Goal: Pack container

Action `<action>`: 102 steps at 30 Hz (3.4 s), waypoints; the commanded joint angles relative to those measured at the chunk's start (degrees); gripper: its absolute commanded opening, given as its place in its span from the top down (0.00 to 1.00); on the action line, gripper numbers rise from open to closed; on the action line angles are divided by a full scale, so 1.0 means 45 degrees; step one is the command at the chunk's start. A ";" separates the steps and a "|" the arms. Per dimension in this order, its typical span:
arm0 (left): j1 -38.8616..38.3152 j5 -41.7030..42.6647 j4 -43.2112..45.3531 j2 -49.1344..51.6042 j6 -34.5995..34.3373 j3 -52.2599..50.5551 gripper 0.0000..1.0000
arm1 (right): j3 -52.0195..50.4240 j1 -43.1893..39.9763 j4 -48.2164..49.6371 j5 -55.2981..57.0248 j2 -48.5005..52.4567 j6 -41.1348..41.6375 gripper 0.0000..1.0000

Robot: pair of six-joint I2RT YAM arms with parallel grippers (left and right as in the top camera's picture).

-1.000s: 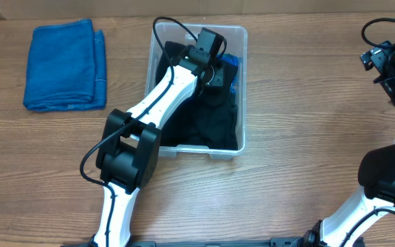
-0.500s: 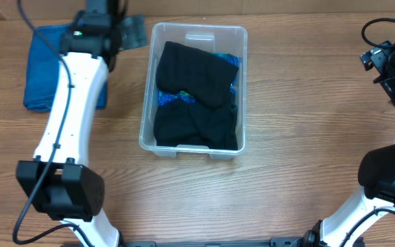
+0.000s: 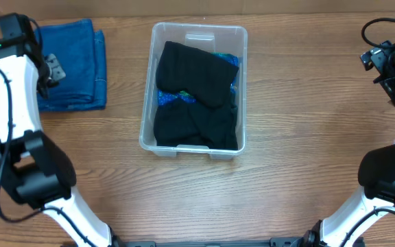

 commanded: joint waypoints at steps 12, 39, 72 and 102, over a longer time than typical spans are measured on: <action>-0.0015 0.0413 -0.0272 0.2574 0.0228 -0.0146 0.96 | 0.0015 0.0034 0.0223 0.0029 -0.0325 0.0053 0.00; -0.0024 0.0806 -0.0277 0.3332 0.0607 0.2239 0.96 | 0.0015 0.0034 0.0223 0.0029 -0.0325 0.0049 0.00; 0.0112 -0.1399 0.0481 0.2089 0.0661 0.2856 0.96 | 0.0015 0.0034 0.0219 0.0029 -0.0325 0.0049 0.00; -0.0491 0.4901 -0.3225 0.5566 -0.2817 0.2817 0.96 | 0.0015 0.0034 0.0219 0.0029 -0.0325 0.0049 0.00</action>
